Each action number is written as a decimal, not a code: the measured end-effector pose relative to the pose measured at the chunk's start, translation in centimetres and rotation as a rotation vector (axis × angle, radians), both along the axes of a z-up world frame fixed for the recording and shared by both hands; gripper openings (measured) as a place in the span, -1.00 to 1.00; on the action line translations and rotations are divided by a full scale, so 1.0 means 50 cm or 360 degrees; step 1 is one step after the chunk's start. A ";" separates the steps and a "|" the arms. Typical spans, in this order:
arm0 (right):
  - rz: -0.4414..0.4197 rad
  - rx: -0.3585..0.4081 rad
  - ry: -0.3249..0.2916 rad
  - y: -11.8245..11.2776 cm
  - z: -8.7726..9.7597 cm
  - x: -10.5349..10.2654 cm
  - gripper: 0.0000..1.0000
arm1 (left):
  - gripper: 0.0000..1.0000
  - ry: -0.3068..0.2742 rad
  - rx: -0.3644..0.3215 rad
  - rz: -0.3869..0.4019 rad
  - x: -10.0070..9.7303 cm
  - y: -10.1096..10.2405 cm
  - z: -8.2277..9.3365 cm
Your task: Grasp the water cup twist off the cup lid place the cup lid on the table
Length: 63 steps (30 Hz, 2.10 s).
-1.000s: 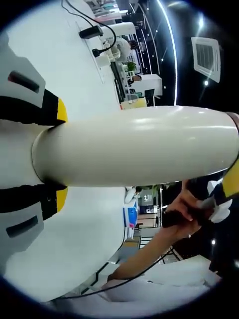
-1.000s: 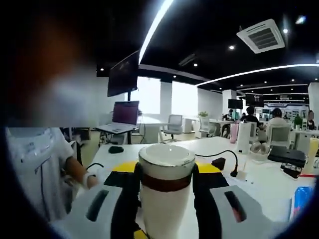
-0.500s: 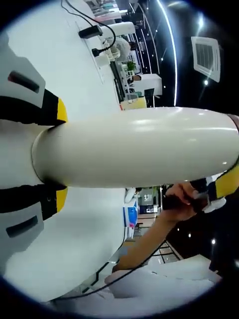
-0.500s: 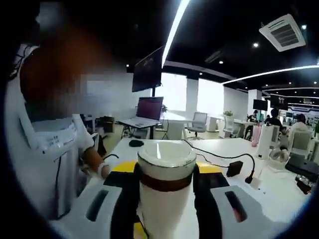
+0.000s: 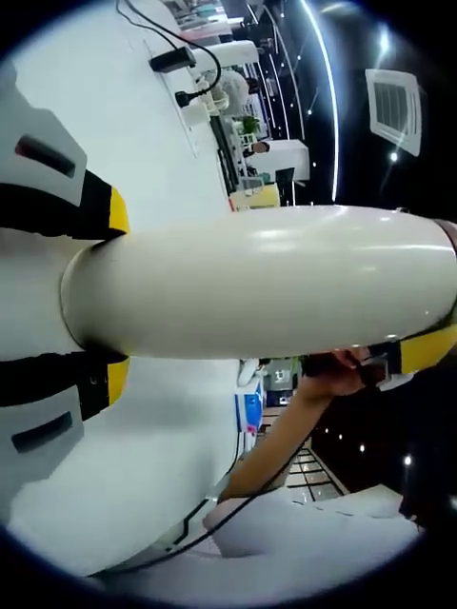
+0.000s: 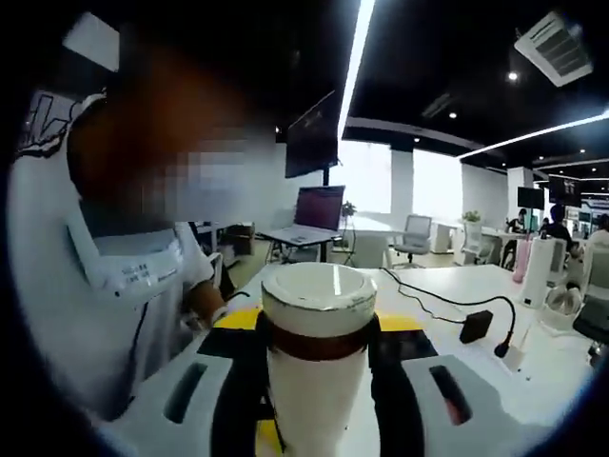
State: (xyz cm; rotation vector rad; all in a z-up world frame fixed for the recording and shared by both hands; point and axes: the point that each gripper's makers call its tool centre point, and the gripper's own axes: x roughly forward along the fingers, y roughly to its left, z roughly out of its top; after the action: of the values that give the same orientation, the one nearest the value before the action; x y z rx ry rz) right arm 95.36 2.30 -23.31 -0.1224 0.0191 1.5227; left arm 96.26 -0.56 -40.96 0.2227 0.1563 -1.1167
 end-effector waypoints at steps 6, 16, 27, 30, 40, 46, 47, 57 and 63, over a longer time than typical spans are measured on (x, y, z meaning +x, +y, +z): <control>0.0054 -0.0012 0.0017 0.003 -0.003 -0.004 -0.10 | -0.05 0.0000 0.0000 -0.0001 0.000 0.000 0.000; -0.0111 -0.0021 0.0013 -0.008 -0.003 -0.010 0.04 | -0.05 -0.0002 0.0001 -0.0002 0.000 -0.002 0.001; -0.0960 -0.0029 0.0098 -0.031 -0.002 0.026 0.47 | -0.05 -0.0002 0.0003 0.0003 0.003 -0.003 0.000; -0.1062 0.0081 0.0139 -0.026 0.019 0.015 0.50 | -0.05 -0.0003 0.0003 0.0005 0.004 -0.003 -0.001; -0.1459 0.0167 -0.0075 0.026 0.058 -0.017 0.68 | -0.05 -0.0002 0.0004 0.0008 0.007 0.000 0.001; -0.1914 0.0231 -0.0126 -0.007 0.061 0.017 0.72 | -0.05 -0.0002 0.0005 0.0004 0.003 0.000 0.003; -0.1992 0.0237 -0.0135 -0.016 0.059 0.021 0.72 | -0.05 -0.0003 0.0005 0.0003 0.003 -0.001 0.004; -0.2252 0.0274 -0.0265 -0.035 0.069 0.020 0.51 | -0.05 -0.0004 0.0007 -0.0007 -0.002 -0.001 0.005; -0.2350 0.0378 -0.0246 -0.064 0.077 0.011 0.20 | -0.05 0.0002 0.0002 0.0007 -0.004 0.000 0.005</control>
State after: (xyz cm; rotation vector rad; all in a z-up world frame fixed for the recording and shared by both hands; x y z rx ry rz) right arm 95.89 -0.92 -19.48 -0.0104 -0.1634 0.0328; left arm 96.08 -0.57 -40.74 0.2228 0.1587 -1.1122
